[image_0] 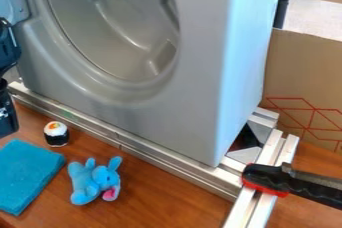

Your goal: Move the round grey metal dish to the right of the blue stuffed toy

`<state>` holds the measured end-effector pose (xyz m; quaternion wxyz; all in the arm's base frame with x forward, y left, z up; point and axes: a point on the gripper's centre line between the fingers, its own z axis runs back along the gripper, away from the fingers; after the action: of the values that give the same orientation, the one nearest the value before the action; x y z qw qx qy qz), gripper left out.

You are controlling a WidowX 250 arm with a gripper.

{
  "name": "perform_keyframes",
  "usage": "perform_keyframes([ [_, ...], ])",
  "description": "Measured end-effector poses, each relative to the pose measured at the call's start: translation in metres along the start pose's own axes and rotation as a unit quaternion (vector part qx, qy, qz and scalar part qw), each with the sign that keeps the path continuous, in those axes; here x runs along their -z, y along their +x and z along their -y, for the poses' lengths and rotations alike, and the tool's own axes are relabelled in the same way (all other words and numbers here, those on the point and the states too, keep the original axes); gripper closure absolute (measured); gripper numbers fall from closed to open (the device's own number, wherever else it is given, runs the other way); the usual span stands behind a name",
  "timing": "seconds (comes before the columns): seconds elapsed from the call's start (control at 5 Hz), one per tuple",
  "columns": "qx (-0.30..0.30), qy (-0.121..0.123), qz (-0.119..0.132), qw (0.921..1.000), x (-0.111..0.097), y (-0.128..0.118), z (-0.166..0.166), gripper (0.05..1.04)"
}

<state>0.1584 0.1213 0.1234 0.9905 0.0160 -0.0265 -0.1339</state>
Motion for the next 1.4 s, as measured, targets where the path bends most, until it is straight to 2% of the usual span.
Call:
perform_keyframes([
  [0.2,-0.002,-0.006,-0.005,1.0000,0.004,-0.002,0.002,0.083],
  [0.4,0.018,-0.014,-0.006,0.9997,0.014,0.012,0.037,0.083],
  [0.6,0.049,-0.033,-0.030,0.9978,0.025,0.029,0.079,0.083],
  [0.8,0.068,-0.045,-0.054,0.9952,0.038,0.036,0.111,0.083],
  [1.0,0.057,-0.075,-0.069,0.9932,0.049,0.038,0.133,0.083],
  [1.2,0.059,-0.093,-0.103,0.9886,0.055,0.034,0.156,0.083],
  [1.4,0.061,-0.098,-0.135,0.9841,0.057,0.027,0.178,0.083],
])
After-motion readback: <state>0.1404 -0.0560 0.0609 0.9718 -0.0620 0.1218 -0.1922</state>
